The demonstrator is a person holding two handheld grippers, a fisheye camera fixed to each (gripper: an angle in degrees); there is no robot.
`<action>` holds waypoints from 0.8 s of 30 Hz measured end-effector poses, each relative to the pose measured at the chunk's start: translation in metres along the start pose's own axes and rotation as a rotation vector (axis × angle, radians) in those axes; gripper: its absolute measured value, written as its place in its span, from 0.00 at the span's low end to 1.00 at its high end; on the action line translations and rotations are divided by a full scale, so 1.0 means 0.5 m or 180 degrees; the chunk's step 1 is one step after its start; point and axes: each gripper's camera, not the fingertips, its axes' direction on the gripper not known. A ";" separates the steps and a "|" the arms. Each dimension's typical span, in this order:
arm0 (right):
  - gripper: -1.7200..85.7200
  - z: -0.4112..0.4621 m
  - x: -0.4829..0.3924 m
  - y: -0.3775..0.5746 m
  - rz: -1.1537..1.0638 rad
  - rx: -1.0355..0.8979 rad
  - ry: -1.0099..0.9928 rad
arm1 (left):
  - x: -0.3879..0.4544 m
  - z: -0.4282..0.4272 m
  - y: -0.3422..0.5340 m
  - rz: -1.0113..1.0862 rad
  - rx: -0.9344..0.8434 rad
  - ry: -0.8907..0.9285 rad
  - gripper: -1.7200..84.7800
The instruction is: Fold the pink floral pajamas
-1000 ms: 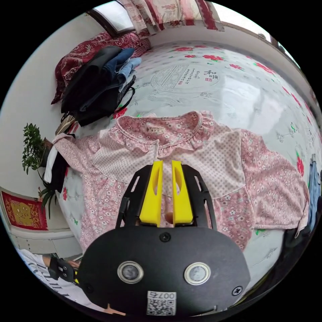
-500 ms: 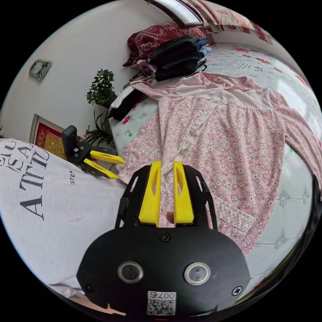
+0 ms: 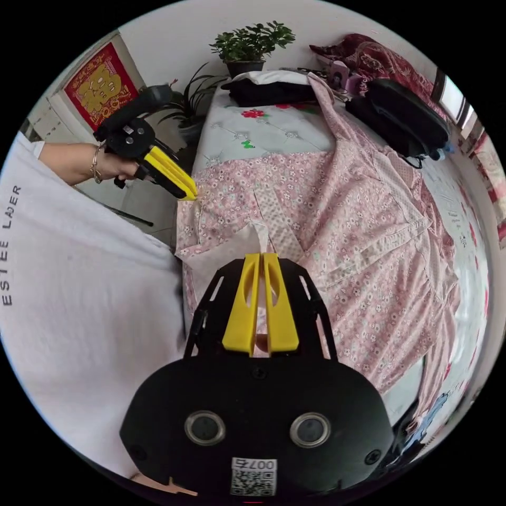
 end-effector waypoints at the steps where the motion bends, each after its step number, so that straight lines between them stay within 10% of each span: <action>1: 0.02 -0.039 -0.003 0.023 0.0052 0.0145 -0.0014 | -0.001 -0.002 0.001 0.0049 0.0024 0.0044 0.02; 24: 0.11 -0.067 0.041 0.173 0.1449 -0.0123 -0.0605 | -0.045 -0.143 0.033 0.0271 0.0392 0.0047 0.10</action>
